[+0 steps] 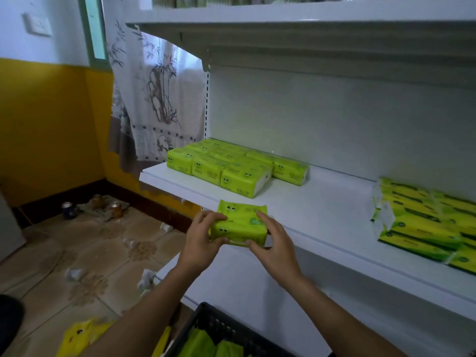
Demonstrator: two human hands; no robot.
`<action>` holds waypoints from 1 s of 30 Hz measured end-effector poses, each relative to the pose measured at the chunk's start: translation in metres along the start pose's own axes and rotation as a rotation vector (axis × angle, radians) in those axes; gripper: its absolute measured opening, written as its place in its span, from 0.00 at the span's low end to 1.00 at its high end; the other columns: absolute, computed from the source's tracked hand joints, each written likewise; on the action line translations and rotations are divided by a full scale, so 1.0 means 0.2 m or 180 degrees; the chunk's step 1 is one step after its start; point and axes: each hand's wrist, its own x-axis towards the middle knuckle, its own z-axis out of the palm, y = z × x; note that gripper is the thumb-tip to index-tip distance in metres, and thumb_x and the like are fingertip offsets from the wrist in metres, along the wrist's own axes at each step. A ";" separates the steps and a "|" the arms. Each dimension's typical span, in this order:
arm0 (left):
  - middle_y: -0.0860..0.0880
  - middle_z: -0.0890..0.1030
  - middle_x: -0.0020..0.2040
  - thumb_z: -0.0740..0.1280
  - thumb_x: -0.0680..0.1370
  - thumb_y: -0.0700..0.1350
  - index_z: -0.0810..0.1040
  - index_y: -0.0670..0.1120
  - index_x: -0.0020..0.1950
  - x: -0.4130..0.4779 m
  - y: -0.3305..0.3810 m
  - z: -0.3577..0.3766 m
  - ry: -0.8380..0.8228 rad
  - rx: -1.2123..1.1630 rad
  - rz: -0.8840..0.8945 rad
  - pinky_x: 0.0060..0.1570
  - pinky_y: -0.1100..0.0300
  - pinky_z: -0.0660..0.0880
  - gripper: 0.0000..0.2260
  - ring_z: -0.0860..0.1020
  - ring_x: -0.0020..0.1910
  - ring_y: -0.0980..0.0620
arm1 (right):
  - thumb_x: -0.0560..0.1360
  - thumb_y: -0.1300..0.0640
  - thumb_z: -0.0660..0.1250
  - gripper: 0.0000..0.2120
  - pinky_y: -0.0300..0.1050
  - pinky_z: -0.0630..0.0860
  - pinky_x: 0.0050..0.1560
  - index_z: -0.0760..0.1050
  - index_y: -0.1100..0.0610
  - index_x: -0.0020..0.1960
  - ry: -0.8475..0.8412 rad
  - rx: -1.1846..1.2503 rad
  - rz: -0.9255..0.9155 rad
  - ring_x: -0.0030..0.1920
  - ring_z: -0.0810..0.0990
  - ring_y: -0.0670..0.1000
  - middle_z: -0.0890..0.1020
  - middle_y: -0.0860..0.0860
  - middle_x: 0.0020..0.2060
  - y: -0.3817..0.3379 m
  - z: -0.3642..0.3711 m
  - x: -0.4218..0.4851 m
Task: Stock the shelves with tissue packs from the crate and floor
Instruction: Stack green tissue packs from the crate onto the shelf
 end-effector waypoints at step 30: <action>0.59 0.71 0.59 0.47 0.66 0.69 0.71 0.58 0.57 0.53 -0.18 0.47 -0.1071 0.1425 0.0561 0.64 0.55 0.57 0.28 0.68 0.62 0.57 | 0.76 0.51 0.64 0.29 0.51 0.69 0.63 0.59 0.52 0.74 0.0616 -0.1286 0.1187 0.63 0.71 0.61 0.70 0.60 0.62 0.40 -0.30 0.66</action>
